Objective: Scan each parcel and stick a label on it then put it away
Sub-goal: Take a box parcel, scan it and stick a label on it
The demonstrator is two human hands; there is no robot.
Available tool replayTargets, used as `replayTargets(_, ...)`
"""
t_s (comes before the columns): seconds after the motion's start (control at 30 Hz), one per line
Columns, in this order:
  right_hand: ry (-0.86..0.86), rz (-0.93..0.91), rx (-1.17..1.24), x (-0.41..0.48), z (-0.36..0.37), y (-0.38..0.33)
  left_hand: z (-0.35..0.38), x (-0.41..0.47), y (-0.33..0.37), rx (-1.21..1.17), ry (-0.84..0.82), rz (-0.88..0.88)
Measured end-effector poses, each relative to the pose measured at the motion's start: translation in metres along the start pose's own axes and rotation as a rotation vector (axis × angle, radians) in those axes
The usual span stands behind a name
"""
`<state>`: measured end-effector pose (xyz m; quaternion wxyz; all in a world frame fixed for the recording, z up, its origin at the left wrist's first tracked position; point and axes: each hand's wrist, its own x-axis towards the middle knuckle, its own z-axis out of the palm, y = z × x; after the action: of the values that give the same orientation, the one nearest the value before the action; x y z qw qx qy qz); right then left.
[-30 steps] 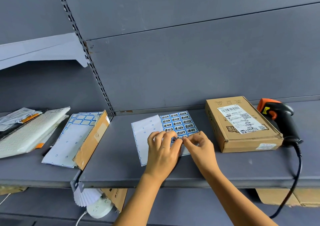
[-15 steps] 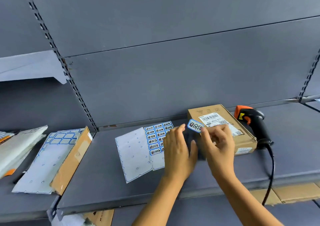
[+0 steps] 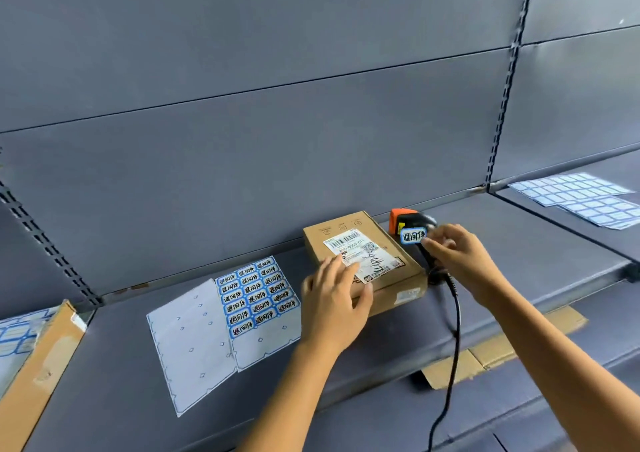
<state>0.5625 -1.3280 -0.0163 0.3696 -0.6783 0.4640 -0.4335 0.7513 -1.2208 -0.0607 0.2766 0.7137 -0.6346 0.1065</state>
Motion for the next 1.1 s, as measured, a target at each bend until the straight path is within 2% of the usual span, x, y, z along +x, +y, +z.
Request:
replayTargets(0.13,-0.073,0.047,-0.048,0.009,0.004,-0.001,-0.014,0.001,-0.004,0.073,-0.038,0.009)
replayTargets(0.27,-0.091,0.060,-0.145,0.015,0.013,-0.005,-0.029,0.019,0.006,0.133,-0.198,-0.029)
replayTargets(0.4,-0.099,0.076,-0.164,0.019,0.019,-0.007,-0.029,0.050,0.020,0.085,-0.309,-0.096)
replayTargets(0.63,-0.163,0.087,-0.232,0.031,0.024,-0.003,-0.001,0.056,0.032,0.109,-0.317,0.002)
replayTargets(0.73,-0.175,0.087,-0.306,0.034,0.027,0.002,0.005,0.053,0.030,0.102,-0.256,0.022)
replayTargets(0.9,-0.091,0.071,-0.437,0.030,0.032,0.007,0.009,0.052,0.028,0.110,-0.173,0.008)
replayTargets(1.1,-0.050,0.041,-0.495,0.029,0.035,0.010,0.002,0.052,0.031,0.076,-0.242,0.002)
